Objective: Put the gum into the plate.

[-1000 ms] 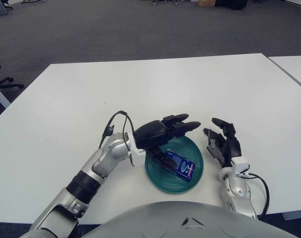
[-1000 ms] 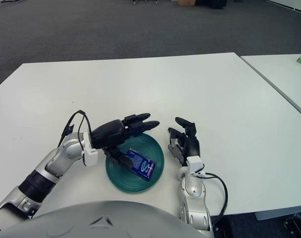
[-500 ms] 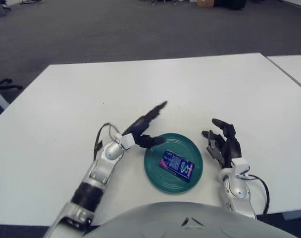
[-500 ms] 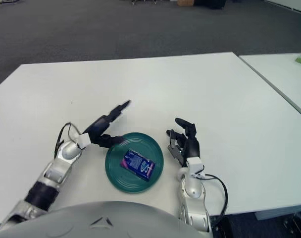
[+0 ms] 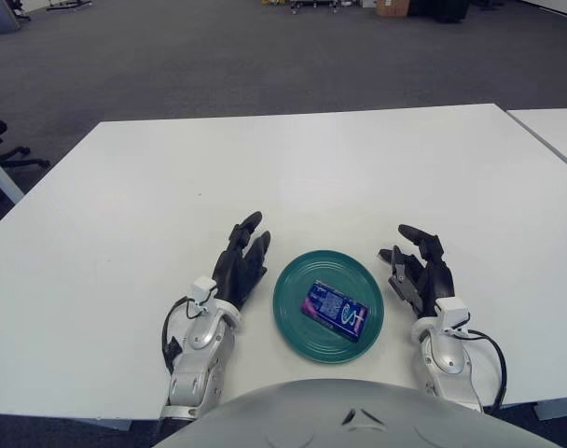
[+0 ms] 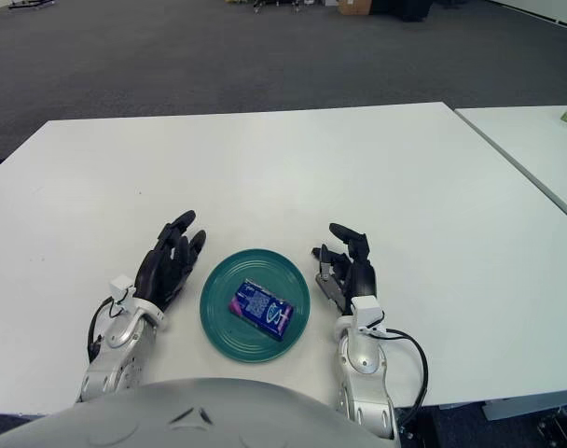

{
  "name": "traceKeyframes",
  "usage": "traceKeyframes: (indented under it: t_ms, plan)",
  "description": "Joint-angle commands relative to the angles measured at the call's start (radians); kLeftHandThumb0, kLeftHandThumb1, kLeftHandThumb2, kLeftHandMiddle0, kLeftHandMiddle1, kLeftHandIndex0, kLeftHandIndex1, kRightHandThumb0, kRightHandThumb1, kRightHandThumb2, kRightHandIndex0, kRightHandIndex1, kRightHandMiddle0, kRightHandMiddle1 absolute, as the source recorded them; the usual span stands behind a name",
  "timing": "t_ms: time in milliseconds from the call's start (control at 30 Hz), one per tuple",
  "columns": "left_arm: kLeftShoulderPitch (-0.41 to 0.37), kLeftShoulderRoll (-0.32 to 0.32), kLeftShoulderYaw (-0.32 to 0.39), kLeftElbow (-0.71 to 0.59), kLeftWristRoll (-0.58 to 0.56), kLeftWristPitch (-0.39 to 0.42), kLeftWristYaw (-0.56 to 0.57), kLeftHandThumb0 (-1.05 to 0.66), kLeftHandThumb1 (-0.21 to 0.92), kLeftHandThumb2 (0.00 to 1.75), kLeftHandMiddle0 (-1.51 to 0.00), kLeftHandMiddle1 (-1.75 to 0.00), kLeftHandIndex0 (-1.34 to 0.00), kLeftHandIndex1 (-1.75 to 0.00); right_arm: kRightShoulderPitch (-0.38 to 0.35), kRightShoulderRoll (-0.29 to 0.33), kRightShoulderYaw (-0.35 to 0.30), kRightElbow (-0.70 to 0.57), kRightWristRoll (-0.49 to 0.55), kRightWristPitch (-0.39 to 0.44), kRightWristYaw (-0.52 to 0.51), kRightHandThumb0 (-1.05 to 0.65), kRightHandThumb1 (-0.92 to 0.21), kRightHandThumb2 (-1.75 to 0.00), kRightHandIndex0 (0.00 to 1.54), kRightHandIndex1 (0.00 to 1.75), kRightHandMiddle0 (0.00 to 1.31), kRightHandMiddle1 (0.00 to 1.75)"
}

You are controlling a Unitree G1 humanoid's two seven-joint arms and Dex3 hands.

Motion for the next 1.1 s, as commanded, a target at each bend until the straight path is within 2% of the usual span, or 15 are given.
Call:
traceKeyframes:
  t_ms: [0, 100, 233, 533, 1067]
  plan:
    - [0.028, -0.005, 0.025, 0.031, 0.040, -0.035, 0.039, -0.82, 0.92, 0.69, -0.54, -0.65, -0.30, -1.12, 0.042, -0.004, 0.001, 0.028, -0.009, 0.065, -0.001, -0.44, -0.92, -0.71, 0.55, 0.85, 0.12, 1.01]
    - [0.036, -0.005, 0.039, 0.034, 0.065, -0.060, 0.055, -0.76, 0.92, 0.71, -0.57, -0.81, -0.34, -1.17, 0.045, -0.005, 0.003, 0.025, -0.013, 0.065, -0.004, -0.43, -0.92, -0.71, 0.55, 0.85, 0.12, 1.02]
    - [0.039, -0.003, 0.053, 0.035, 0.078, -0.080, 0.060, -0.69, 0.92, 0.70, -0.60, -0.91, -0.38, -1.23, 0.047, -0.009, 0.002, 0.029, -0.010, 0.060, -0.002, -0.42, -0.92, -0.71, 0.55, 0.86, 0.13, 1.02]
    - [0.078, 0.000, 0.052, 0.012, 0.079, -0.098, 0.040, -0.60, 0.92, 0.66, -0.63, -1.01, -0.43, -1.34, 0.052, -0.017, -0.001, 0.030, -0.004, 0.054, 0.008, -0.44, -0.92, -0.71, 0.53, 0.86, 0.14, 1.03]
    - [0.126, -0.004, 0.009, -0.025, 0.123, -0.075, 0.049, -0.59, 0.92, 0.70, -0.58, -1.26, -0.38, -1.51, 0.046, -0.020, -0.017, 0.044, 0.016, 0.041, 0.039, -0.44, -0.92, -0.72, 0.56, 0.88, 0.14, 1.05]
